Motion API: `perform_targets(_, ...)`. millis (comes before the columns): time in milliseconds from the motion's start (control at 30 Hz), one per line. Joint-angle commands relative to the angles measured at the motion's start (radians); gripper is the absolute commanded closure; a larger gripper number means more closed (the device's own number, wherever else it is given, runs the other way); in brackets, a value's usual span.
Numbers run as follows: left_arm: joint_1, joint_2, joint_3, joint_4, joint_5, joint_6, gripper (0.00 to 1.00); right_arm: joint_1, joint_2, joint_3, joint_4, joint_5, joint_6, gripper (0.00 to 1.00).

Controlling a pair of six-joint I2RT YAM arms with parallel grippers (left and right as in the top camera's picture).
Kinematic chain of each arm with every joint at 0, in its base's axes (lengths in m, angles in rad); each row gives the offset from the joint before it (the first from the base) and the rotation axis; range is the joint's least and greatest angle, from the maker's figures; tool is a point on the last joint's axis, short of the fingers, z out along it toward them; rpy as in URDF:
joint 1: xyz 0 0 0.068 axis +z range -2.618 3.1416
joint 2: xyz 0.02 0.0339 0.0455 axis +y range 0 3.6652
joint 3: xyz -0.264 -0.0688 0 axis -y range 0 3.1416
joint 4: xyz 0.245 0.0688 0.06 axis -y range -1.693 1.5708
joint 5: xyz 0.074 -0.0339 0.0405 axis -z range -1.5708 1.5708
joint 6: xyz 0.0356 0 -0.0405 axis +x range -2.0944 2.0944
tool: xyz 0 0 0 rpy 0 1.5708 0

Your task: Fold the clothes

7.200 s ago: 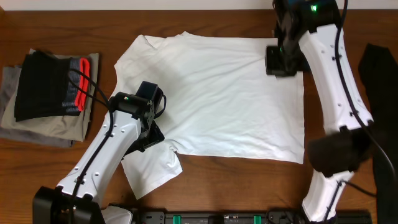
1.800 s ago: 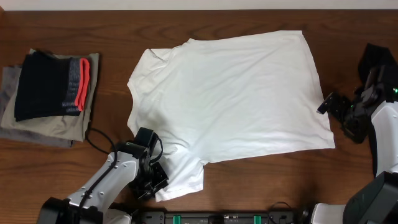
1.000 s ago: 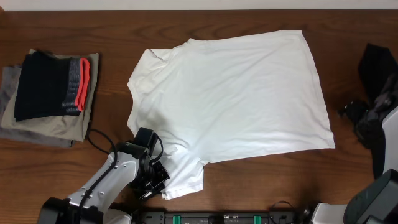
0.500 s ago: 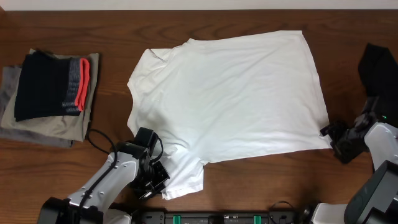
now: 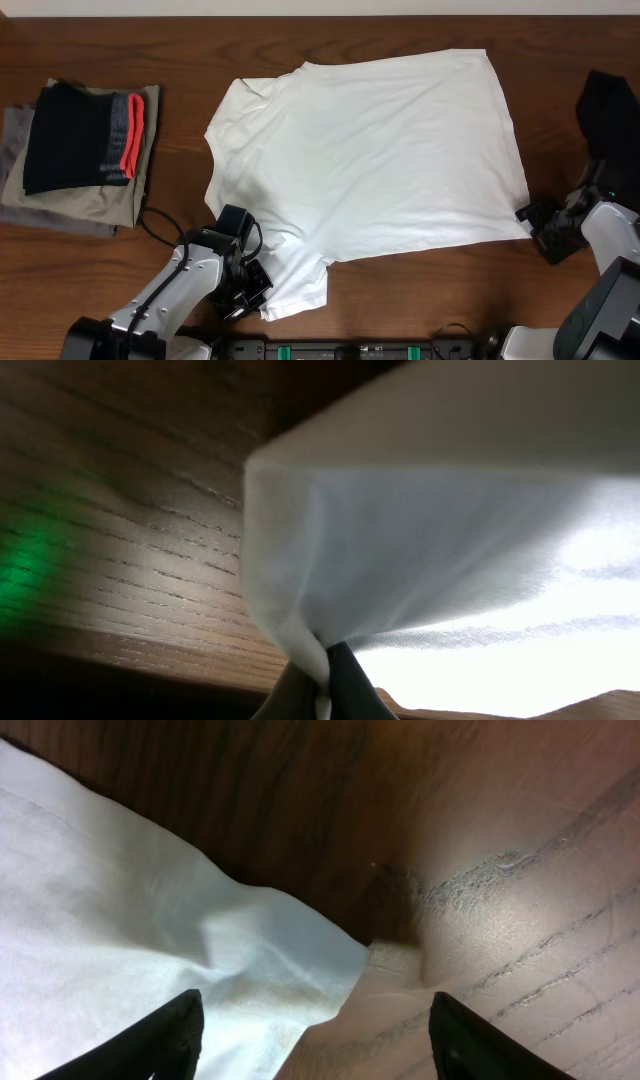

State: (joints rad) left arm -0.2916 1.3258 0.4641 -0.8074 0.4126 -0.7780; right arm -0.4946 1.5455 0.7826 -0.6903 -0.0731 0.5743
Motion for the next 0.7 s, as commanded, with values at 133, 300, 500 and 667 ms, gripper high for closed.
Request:
perform_targets(133, -0.002, 0.026, -0.036, 0.026, -0.080, 0.014, 0.94, -0.005, 0.006, -0.039, 0.018, 0.017, 0.017, 0.35)
perform_targets(300, -0.002, 0.026, -0.025, 0.013, -0.080, 0.014, 0.94, -0.005, 0.006, -0.074, 0.051, 0.017, 0.039, 0.41)
perform_targets(500, -0.002, 0.021, -0.019, -0.003, -0.080, 0.022, 0.94, -0.005, 0.006, -0.077, 0.051, 0.048, 0.051, 0.75)
perform_targets(667, -0.002, -0.023, 0.022, -0.075, -0.087, 0.026, 0.94, -0.005, 0.005, -0.069, 0.049, 0.055, 0.062, 0.99)
